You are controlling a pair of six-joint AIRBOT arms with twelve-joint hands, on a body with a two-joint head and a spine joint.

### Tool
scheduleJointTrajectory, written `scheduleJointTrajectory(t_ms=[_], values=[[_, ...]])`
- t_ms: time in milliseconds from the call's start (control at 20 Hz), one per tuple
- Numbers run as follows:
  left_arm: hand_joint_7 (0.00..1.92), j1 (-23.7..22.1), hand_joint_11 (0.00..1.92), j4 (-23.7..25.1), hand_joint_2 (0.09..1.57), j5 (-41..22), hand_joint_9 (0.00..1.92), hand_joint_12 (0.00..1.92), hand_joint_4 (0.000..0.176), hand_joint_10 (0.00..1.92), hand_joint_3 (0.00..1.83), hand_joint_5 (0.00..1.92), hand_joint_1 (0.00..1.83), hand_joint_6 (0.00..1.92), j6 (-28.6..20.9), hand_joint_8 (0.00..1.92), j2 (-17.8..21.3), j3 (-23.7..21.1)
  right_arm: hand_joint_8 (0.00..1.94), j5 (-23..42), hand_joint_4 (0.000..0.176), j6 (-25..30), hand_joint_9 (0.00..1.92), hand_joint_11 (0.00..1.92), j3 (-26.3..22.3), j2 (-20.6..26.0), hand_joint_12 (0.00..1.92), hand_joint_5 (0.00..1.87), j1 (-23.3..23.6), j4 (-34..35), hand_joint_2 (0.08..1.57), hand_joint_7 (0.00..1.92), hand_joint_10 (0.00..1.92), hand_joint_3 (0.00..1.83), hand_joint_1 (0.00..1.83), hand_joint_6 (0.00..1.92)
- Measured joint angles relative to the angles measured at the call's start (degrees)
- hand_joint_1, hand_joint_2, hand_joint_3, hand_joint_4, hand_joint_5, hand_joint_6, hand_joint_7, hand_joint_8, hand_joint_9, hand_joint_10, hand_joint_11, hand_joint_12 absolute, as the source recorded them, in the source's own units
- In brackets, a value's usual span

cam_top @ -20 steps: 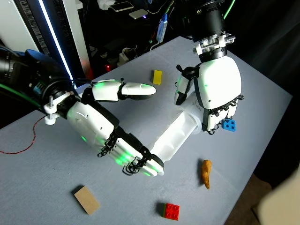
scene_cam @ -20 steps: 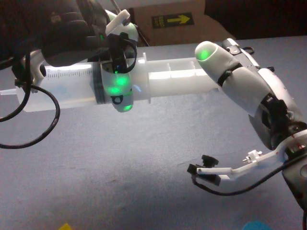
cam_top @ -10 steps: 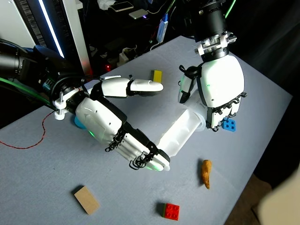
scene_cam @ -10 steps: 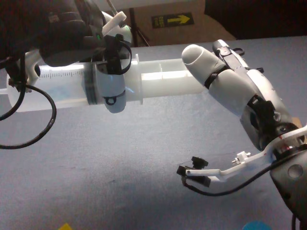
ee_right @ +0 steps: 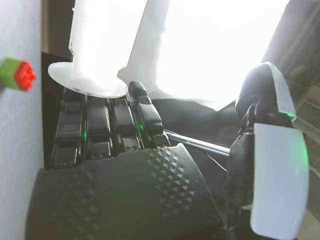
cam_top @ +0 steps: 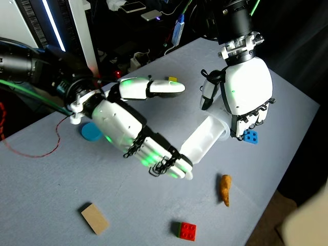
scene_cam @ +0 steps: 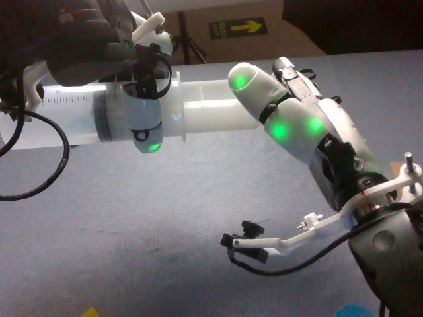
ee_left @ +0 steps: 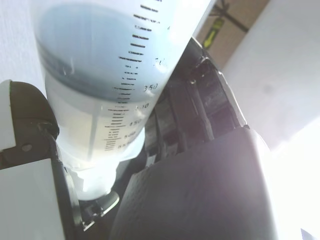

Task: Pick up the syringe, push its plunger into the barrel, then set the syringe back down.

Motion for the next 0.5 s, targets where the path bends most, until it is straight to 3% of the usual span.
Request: scheduleJointTrajectory(t_ms=[500], values=[[0.74, 0.0, 0.56, 0.4, 1.22, 0.8, 0.72, 1.62, 0.0, 1.61, 0.0, 0.81, 1.34, 1.08, -0.3, 1.41, 0.0, 0.0, 0.0, -2.7, 0.0, -0.7, 0.04, 0.0, 2.3, -3.3, 0.27, 0.02, 2.1, -0.1, 0.93, 0.02, 0.0, 0.0, 0.3, 0.0]])
